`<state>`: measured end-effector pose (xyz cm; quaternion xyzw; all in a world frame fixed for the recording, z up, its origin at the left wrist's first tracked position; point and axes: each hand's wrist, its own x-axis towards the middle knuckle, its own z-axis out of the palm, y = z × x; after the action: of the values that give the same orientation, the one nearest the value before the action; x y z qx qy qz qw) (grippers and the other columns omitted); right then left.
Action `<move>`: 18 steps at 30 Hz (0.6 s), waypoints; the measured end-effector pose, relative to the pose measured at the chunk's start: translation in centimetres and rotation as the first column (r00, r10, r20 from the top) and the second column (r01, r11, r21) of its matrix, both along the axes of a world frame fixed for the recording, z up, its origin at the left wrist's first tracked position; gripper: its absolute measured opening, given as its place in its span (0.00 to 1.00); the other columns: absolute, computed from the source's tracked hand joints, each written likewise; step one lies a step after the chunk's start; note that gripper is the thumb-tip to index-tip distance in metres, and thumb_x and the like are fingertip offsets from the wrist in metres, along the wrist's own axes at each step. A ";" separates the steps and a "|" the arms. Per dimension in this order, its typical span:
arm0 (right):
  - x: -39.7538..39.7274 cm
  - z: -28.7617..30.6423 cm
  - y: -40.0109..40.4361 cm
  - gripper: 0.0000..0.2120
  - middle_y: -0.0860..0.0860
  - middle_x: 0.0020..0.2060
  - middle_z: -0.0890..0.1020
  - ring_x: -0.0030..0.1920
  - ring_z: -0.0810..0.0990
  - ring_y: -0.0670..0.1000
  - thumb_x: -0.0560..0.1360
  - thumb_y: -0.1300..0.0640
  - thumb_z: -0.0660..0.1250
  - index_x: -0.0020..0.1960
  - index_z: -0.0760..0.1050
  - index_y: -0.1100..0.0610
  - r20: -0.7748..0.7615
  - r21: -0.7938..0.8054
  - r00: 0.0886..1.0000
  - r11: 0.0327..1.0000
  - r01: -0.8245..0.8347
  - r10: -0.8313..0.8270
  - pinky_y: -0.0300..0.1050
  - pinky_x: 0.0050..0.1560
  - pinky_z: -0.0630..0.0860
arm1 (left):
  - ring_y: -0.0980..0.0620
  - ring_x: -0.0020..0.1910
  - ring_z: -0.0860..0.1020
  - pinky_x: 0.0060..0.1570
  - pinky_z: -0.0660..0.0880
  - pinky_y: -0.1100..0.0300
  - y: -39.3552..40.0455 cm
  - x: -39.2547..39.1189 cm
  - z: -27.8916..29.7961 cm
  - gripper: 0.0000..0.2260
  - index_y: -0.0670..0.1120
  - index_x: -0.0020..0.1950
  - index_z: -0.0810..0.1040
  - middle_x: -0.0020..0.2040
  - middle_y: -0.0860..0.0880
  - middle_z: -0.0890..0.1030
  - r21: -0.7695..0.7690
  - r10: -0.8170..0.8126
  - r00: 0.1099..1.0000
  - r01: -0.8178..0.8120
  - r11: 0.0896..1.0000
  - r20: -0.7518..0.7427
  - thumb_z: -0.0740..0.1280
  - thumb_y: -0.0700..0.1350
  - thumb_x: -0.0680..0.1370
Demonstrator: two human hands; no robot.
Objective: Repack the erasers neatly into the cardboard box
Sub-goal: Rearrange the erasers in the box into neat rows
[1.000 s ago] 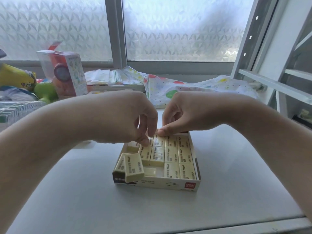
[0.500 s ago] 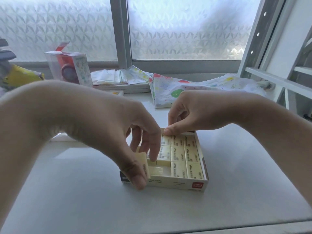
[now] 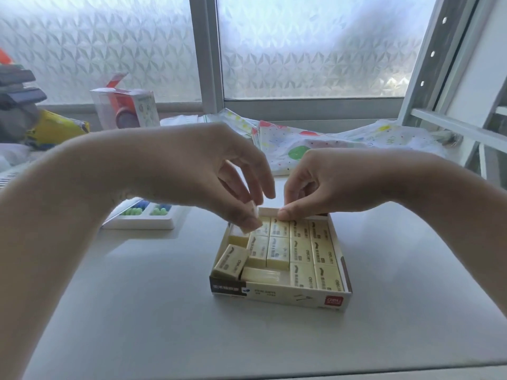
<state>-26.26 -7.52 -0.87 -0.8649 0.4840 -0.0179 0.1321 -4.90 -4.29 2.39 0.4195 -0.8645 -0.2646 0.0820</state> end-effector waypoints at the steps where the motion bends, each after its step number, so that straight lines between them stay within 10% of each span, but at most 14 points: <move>1: 0.0 0.0 0.0 0.14 0.38 0.38 0.88 0.39 0.84 0.38 0.77 0.37 0.68 0.42 0.86 0.45 0.002 0.008 1.000 1.000 0.000 0.000 0.45 0.51 0.80 | 0.59 0.48 0.86 0.58 0.82 0.53 -0.8 0.3 -0.5 0.16 0.55 0.50 0.86 0.47 0.57 0.87 -0.018 -0.001 1.000 0.001 1.000 -0.003 0.83 0.47 0.65; 18: 0.1 0.0 0.1 0.14 0.39 0.40 0.89 0.44 0.85 0.42 0.77 0.38 0.68 0.43 0.86 0.45 0.001 0.034 1.000 0.999 0.003 -0.003 0.53 0.57 0.82 | 0.57 0.49 0.87 0.57 0.81 0.54 -1.4 0.9 -0.8 0.15 0.54 0.50 0.86 0.47 0.56 0.88 0.043 -0.025 0.996 0.022 0.999 0.085 0.83 0.44 0.66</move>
<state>-26.19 -7.44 -0.82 -0.8617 0.4856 -0.0102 0.1468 -4.03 -5.71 1.62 0.4220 -0.8663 -0.2654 0.0328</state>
